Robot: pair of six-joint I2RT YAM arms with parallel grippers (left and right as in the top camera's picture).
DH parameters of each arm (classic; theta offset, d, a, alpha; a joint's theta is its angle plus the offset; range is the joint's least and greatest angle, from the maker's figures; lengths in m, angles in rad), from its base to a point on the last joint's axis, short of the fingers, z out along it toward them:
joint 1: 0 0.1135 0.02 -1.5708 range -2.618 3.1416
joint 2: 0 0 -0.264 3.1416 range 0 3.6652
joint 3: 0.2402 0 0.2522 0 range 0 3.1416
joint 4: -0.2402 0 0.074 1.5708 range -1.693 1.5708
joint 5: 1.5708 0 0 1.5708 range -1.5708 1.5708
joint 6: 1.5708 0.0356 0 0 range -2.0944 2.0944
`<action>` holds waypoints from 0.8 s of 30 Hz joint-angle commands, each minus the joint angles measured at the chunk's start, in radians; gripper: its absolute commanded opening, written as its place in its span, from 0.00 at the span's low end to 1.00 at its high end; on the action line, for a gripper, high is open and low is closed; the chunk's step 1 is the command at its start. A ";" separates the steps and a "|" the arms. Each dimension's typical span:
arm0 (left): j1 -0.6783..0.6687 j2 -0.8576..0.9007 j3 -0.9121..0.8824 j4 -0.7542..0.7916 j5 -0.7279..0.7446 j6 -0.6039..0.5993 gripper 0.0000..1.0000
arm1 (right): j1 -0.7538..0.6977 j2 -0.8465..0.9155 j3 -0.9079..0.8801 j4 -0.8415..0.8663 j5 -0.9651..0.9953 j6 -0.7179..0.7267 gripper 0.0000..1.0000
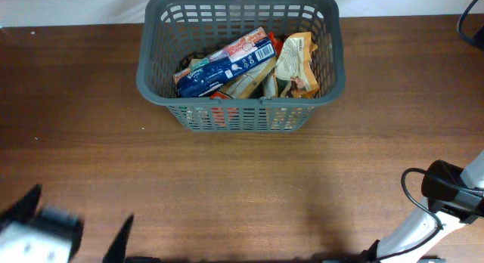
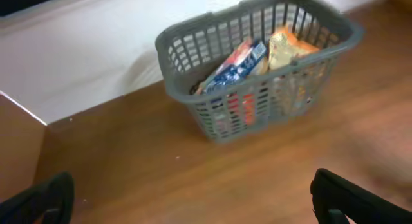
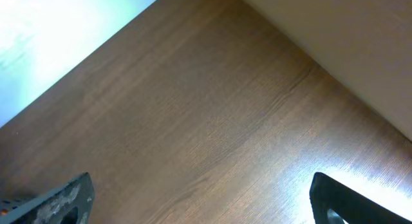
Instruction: Pack container
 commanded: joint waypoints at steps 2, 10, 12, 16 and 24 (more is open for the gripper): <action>0.007 -0.095 -0.126 0.065 0.008 -0.153 0.99 | -0.006 -0.013 -0.002 -0.006 0.016 0.001 0.99; 0.007 -0.127 -0.290 0.163 -0.032 -0.174 0.99 | -0.006 -0.013 -0.002 -0.006 0.016 0.002 0.99; 0.007 -0.127 -0.294 0.173 -0.053 -0.174 0.99 | -0.006 -0.013 -0.002 -0.006 0.016 0.001 0.99; 0.007 -0.127 -0.294 0.177 -0.079 -0.174 0.99 | -0.006 -0.013 -0.002 -0.006 0.016 0.001 0.98; 0.007 -0.127 -0.294 0.175 -0.079 -0.174 0.99 | -0.006 -0.013 -0.002 -0.006 0.016 0.001 0.99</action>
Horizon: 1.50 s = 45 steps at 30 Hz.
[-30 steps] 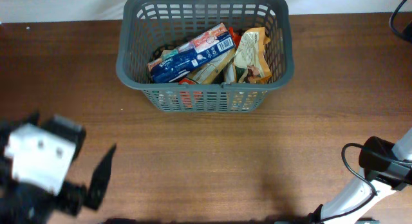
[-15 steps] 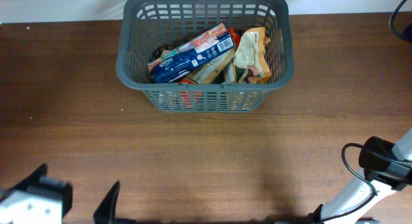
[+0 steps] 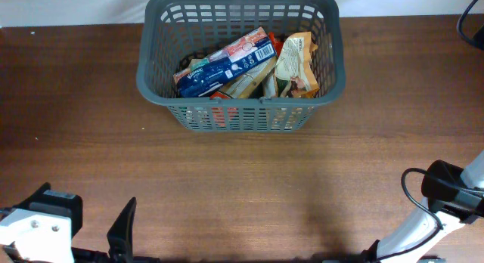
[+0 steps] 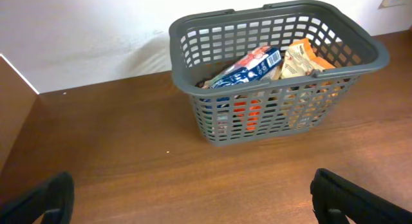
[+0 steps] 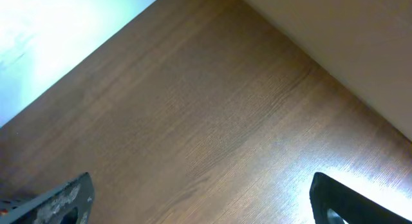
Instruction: Pack container
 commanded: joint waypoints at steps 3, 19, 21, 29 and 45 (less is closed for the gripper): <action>0.007 -0.005 -0.001 -0.005 -0.012 -0.016 0.99 | -0.006 -0.013 -0.002 -0.006 0.016 0.002 0.99; 0.007 -0.005 -0.013 0.011 0.013 -0.026 0.99 | -0.006 -0.013 -0.002 -0.006 0.016 0.002 0.99; 0.007 -0.005 -0.027 0.023 -0.019 -0.064 0.99 | -0.006 -0.013 -0.002 -0.006 0.016 0.002 0.99; 0.007 -0.005 -0.208 0.211 -0.105 -0.122 0.99 | -0.006 -0.013 -0.002 -0.006 0.016 0.002 0.99; 0.006 -0.026 -0.640 0.807 -0.104 -0.122 0.99 | -0.006 -0.013 -0.002 -0.006 0.016 0.002 0.99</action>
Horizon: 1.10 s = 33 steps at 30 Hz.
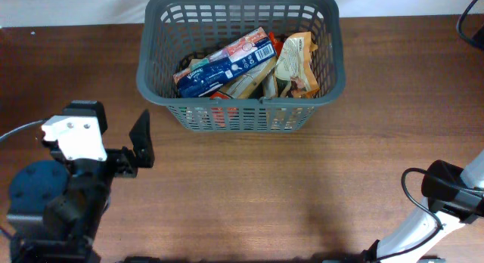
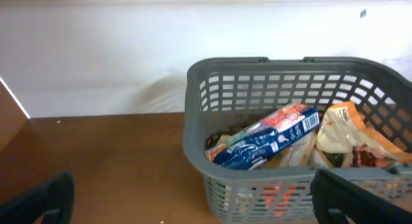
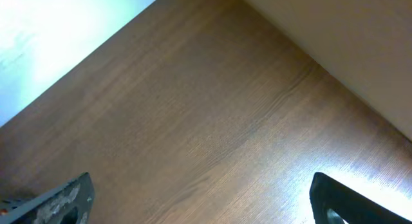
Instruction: Pack container
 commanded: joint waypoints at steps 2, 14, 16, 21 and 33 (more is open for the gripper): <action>0.006 -0.034 -0.106 0.127 -0.014 -0.010 0.99 | -0.006 -0.013 -0.002 -0.006 0.016 0.001 0.99; 0.046 -0.106 -0.446 0.571 -0.014 -0.012 0.99 | -0.006 -0.013 -0.002 -0.006 0.016 0.001 0.99; 0.046 -0.124 -0.494 0.623 -0.015 -0.023 0.99 | -0.006 -0.013 -0.002 -0.006 0.016 0.001 0.99; 0.046 -0.188 -0.605 0.723 -0.051 -0.092 0.99 | -0.006 -0.013 -0.002 -0.006 0.016 0.002 0.98; 0.100 -0.395 -0.787 0.743 -0.060 -0.092 0.99 | -0.006 -0.013 -0.002 -0.006 0.016 0.001 0.99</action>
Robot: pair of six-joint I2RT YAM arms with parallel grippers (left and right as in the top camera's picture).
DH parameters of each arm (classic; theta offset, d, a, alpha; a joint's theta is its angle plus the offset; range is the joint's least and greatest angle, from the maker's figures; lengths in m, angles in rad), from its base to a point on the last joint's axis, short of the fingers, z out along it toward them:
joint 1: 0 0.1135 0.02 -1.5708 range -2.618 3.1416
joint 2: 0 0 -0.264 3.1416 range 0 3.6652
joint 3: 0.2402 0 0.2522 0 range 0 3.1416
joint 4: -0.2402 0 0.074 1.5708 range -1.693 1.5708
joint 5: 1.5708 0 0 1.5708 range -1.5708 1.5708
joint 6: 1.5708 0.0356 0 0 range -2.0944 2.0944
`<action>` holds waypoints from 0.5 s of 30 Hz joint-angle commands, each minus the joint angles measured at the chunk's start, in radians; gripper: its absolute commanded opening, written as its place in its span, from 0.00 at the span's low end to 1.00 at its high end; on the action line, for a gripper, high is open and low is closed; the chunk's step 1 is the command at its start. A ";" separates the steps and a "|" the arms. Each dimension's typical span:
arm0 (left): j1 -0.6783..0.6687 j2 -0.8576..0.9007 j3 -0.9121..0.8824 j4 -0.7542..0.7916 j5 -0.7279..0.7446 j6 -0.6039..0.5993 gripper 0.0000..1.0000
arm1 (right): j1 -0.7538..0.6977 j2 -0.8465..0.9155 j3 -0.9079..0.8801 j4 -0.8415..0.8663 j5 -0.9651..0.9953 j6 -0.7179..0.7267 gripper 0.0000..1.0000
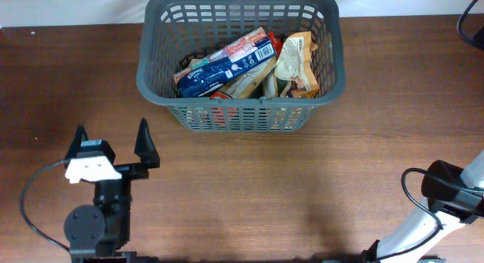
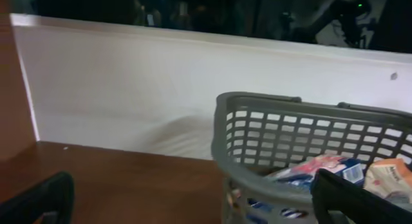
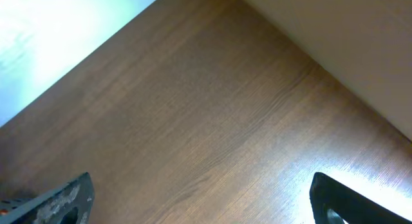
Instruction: Pack container
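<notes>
The grey slotted basket [image 1: 144,74] stands at the back middle of the table. In it lie a blue and red box [image 1: 224,63], a tan snack pouch [image 1: 295,66] and other packs beneath. My left gripper [image 1: 111,142] is open and empty, in front of the basket and to its left, pointing towards it. The left wrist view looks level at the basket [image 2: 257,105], with the left gripper [image 2: 193,208] wide apart. My right gripper [image 3: 199,205] is open over bare wood with nothing between its fingers.
The brown wooden table [image 1: 302,187] runs to a white wall [image 2: 129,89] behind the basket. The right arm's base and black cable [image 1: 442,191] sit at the front right corner.
The left arm has come down and now sits low, its wrist camera looking level at the basket's side rather than down into it. It stays open. The right arm and the basket's contents are unchanged.
The left arm was blurred at the front left corner, open, and stayed there at the second moment. Then it stood raised left of the basket's front, looking in. Now it sits lower there. The right gripper stayed open over bare wood throughout.
</notes>
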 commanded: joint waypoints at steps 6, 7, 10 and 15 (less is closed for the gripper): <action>0.023 -0.126 -0.104 -0.007 -0.022 -0.013 0.99 | -0.006 -0.013 -0.002 -0.006 0.016 0.002 0.99; 0.023 -0.132 -0.109 -0.007 -0.022 -0.013 0.99 | -0.006 -0.013 -0.002 -0.006 0.016 0.002 0.99; 0.023 -0.156 -0.129 -0.006 -0.022 -0.013 0.99 | -0.006 -0.013 -0.002 -0.006 0.016 0.002 0.99; 0.023 -0.190 -0.157 -0.004 -0.022 -0.013 0.99 | -0.006 -0.013 -0.002 -0.006 0.016 0.002 0.99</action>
